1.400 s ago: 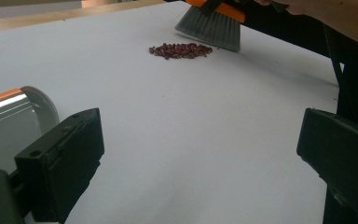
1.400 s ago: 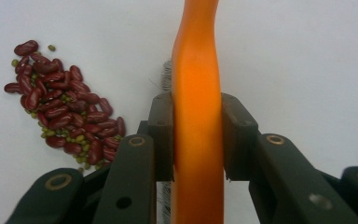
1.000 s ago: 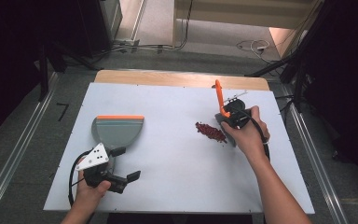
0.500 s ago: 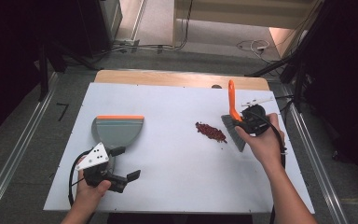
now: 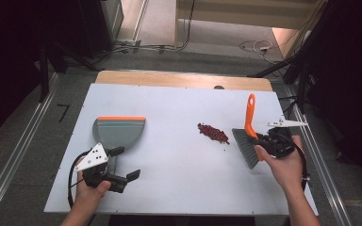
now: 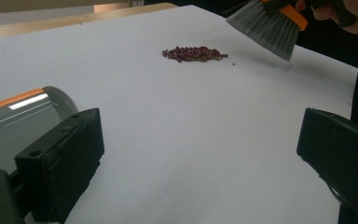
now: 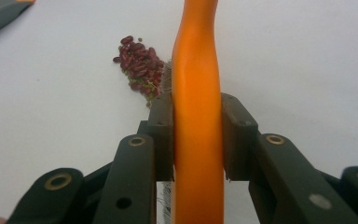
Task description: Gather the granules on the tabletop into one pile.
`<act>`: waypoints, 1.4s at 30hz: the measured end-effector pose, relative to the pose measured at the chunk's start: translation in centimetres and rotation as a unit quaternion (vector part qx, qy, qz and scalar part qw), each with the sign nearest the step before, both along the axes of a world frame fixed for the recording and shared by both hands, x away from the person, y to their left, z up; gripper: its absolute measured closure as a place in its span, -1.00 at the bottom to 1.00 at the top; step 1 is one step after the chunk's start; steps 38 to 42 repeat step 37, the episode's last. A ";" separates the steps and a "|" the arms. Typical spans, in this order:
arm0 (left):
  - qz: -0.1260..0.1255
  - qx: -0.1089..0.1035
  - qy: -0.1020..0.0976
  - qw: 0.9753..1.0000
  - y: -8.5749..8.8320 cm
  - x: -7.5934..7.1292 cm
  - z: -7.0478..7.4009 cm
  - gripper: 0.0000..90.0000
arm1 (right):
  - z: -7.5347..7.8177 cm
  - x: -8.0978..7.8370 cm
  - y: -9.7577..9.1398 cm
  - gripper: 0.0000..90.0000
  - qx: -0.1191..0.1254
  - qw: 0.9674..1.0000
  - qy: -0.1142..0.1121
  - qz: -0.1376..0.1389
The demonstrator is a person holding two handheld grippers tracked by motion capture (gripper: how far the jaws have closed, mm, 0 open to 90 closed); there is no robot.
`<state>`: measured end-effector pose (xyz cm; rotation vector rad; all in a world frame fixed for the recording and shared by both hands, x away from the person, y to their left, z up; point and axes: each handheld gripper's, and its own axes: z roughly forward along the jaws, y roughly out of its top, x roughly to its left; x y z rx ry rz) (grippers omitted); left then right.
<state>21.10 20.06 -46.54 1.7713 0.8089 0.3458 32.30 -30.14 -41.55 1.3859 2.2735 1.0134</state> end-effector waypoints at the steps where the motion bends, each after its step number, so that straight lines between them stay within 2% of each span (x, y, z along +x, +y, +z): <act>1: 0.000 0.000 0.000 1.000 0.0 0.0 0.0 -0.97 | -0.1 -0.3 -0.3 0.51 0.006 1.000 -0.001 0.002; 9: -0.008 0.005 -0.019 1.000 0.1 -0.3 0.1 -0.97 | -0.8 -2.3 -2.0 0.51 0.039 0.999 -0.010 0.027; 17: -0.002 -0.001 -0.028 1.000 0.4 -0.5 0.2 -0.97 | -1.5 -3.7 -3.6 0.51 0.068 0.997 -0.005 0.031; 21: 0.003 -0.004 -0.034 0.999 0.7 -0.6 0.4 -0.97 | -2.0 -4.5 -4.5 0.51 0.075 0.997 -0.003 0.033; 28: 0.009 -0.010 -0.035 0.999 0.9 -0.7 0.4 -0.97 | -2.7 -4.2 -5.2 0.51 0.090 0.995 0.000 0.029; 42: 0.008 -0.011 -0.035 0.999 0.8 -0.7 0.4 -0.97 | -2.8 -4.1 -4.8 0.51 0.088 0.995 -0.001 0.038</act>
